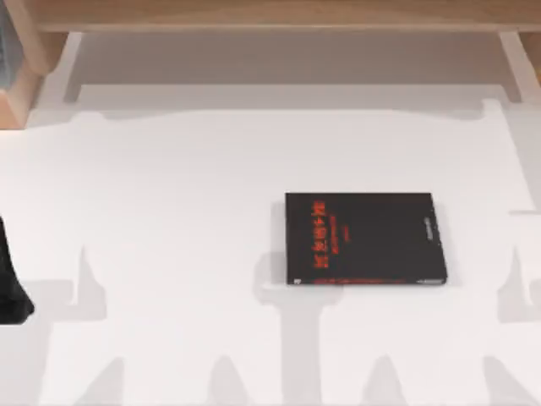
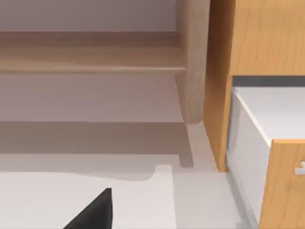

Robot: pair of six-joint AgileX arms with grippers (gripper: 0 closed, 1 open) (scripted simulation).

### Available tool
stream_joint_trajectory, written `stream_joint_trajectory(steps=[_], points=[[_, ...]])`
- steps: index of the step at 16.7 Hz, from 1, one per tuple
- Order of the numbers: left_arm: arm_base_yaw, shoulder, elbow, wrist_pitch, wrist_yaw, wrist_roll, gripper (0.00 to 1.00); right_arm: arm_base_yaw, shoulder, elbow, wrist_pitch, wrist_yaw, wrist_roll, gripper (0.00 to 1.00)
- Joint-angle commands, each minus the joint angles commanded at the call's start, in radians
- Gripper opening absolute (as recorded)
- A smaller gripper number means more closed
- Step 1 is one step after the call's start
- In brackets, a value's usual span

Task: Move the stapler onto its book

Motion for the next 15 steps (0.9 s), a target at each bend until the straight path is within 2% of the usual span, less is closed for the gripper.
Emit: stream_joint_trajectory(steps=[4,7,11,15], points=[[0.000,0.000,0.000,0.000,0.000,0.000,1.00,-0.006,0.021,0.029,-0.027,0.002,-0.001,1.00],[0.000,0.000,0.000,0.000,0.000,0.000,1.00,-0.025,0.112,0.150,-0.135,0.007,-0.006,1.00],[0.000,0.000,0.000,0.000,0.000,0.000,1.00,-0.068,0.364,0.460,-0.372,0.016,-0.016,1.00],[0.000,0.000,0.000,0.000,0.000,0.000,1.00,-0.120,0.750,0.906,-0.653,0.024,-0.034,1.00]])
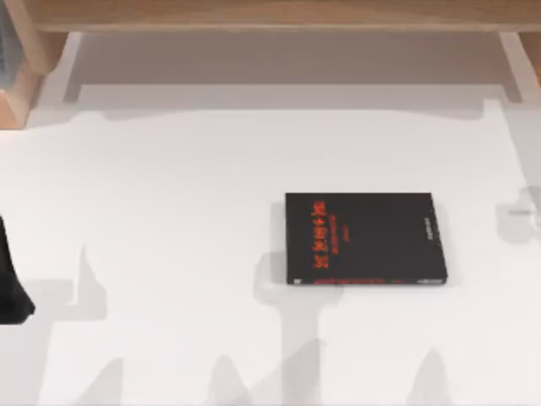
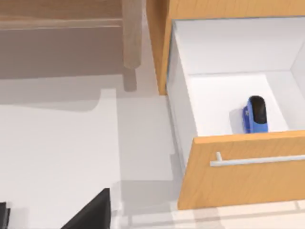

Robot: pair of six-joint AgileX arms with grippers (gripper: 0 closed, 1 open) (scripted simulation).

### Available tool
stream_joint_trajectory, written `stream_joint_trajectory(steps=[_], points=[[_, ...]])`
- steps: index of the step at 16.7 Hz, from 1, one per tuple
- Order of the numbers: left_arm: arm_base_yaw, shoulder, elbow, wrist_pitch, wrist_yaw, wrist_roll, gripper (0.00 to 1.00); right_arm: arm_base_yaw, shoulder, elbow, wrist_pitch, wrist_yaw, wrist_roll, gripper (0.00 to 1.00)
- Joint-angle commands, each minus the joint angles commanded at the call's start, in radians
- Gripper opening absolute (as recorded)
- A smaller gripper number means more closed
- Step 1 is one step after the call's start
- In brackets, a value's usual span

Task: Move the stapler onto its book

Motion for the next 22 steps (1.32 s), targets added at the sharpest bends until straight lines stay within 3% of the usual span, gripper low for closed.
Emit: stream_joint_trajectory(steps=[7,12,17,22], points=[[0.000,0.000,0.000,0.000,0.000,0.000,1.00,-0.122,0.843,0.849,-0.436,0.007,-0.058,1.00],[0.000,0.000,0.000,0.000,0.000,0.000,1.00,-0.211,1.397,1.305,-0.659,-0.002,-0.112,1.00],[0.000,0.000,0.000,0.000,0.000,0.000,1.00,-0.255,1.757,1.569,-0.764,-0.023,-0.160,1.00],[0.000,0.000,0.000,0.000,0.000,0.000,1.00,-0.248,1.861,1.649,-0.764,-0.039,-0.175,1.00]])
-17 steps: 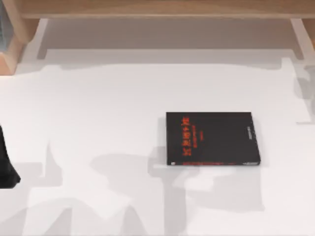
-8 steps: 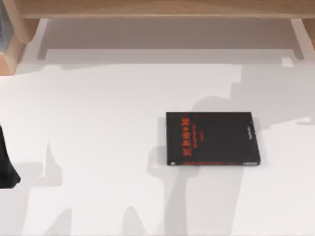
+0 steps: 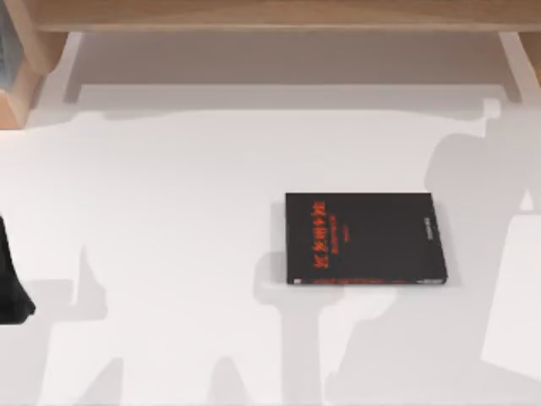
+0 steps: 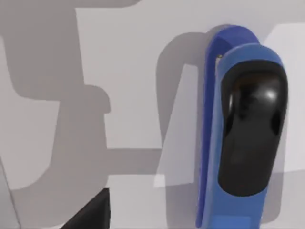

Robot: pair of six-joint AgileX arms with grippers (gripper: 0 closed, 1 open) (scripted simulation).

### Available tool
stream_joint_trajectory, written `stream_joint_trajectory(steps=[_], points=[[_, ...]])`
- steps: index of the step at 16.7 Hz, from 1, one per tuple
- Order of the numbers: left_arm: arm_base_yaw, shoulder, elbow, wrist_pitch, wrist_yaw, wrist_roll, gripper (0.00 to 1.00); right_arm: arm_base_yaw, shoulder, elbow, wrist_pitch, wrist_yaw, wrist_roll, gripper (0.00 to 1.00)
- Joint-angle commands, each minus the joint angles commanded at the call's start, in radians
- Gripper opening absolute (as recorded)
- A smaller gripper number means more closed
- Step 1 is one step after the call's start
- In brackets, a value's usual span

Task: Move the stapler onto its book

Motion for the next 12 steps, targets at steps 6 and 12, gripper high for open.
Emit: stream_joint_trajectory(steps=[6,12], points=[[0.000,0.000,0.000,0.000,0.000,0.000,1.00,-0.002,0.000,-0.007,0.003,0.001,0.000,1.00],[0.000,0.000,0.000,0.000,0.000,0.000,1.00,-0.006,-0.020,-0.067,0.043,-0.003,-0.008,1.00]])
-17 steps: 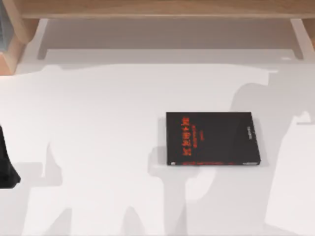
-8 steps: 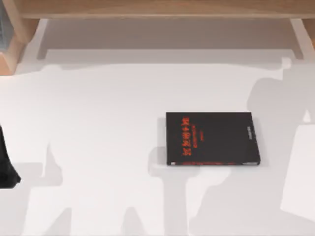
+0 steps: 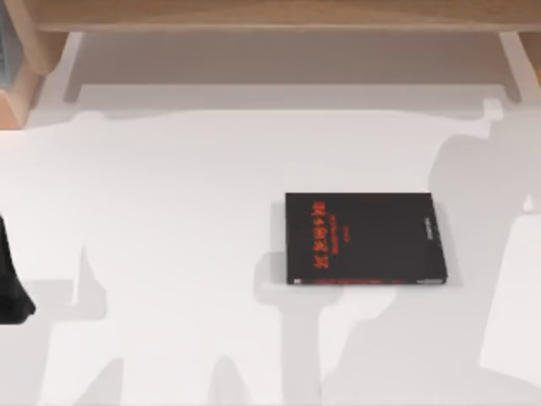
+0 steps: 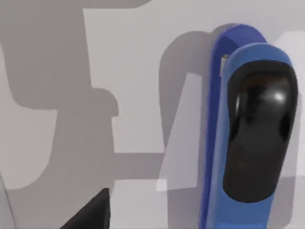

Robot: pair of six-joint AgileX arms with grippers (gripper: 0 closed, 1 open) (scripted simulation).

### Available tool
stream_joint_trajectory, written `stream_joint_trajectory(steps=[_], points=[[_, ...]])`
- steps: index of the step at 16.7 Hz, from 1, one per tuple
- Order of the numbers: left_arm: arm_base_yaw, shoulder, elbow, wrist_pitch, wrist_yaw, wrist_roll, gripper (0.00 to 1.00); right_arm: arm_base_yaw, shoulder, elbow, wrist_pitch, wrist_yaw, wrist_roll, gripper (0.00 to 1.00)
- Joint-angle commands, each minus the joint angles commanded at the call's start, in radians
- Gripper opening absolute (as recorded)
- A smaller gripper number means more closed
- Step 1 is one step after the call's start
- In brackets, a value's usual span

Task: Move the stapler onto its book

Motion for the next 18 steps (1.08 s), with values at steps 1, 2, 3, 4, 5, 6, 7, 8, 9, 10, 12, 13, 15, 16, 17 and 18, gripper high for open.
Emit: stream_joint_trajectory(steps=[1,2,3,4,5,6,7,8,9,10,12,13,15,16,17,18], points=[[0.000,0.000,0.000,0.000,0.000,0.000,1.00,-0.001,-0.003,-0.015,0.011,-0.001,-0.001,1.00],[0.000,0.000,0.000,0.000,0.000,0.000,1.00,-0.001,-0.005,-0.029,0.023,-0.001,-0.002,1.00],[0.000,0.000,0.000,0.000,0.000,0.000,1.00,-0.002,-0.007,-0.043,0.036,-0.001,-0.002,1.00],[0.000,0.000,0.000,0.000,0.000,0.000,1.00,-0.001,-0.008,-0.056,0.048,0.000,-0.001,1.00],[0.000,0.000,0.000,0.000,0.000,0.000,1.00,-0.001,-0.008,-0.069,0.059,0.000,0.000,1.00],[0.000,0.000,0.000,0.000,0.000,0.000,1.00,0.000,-0.008,-0.080,0.071,0.001,0.001,1.00],[0.000,0.000,0.000,0.000,0.000,0.000,1.00,0.001,-0.007,-0.089,0.082,0.001,0.002,1.00],[0.000,0.000,0.000,0.000,0.000,0.000,1.00,0.002,-0.005,-0.098,0.093,0.002,0.004,1.00],[0.000,0.000,0.000,0.000,0.000,0.000,1.00,0.003,-0.003,-0.104,0.105,0.003,0.005,1.00],[0.000,0.000,0.000,0.000,0.000,0.000,1.00,0.004,0.001,-0.109,0.118,0.003,0.007,1.00],[0.000,0.000,0.000,0.000,0.000,0.000,1.00,0.008,0.017,-0.117,0.142,0.004,0.010,1.00],[0.000,0.000,0.000,0.000,0.000,0.000,1.00,0.009,0.025,-0.121,0.150,0.004,0.011,1.00],[0.000,0.000,0.000,0.000,0.000,0.000,1.00,0.009,0.025,-0.121,0.150,0.004,0.011,1.00],[0.000,0.000,0.000,0.000,0.000,0.000,1.00,0.009,0.025,-0.121,0.150,0.004,0.011,1.00],[0.000,0.000,0.000,0.000,0.000,0.000,1.00,0.009,0.025,-0.121,0.150,0.004,0.011,1.00],[0.000,0.000,0.000,0.000,0.000,0.000,1.00,0.009,0.025,-0.121,0.150,0.004,0.011,0.92]])
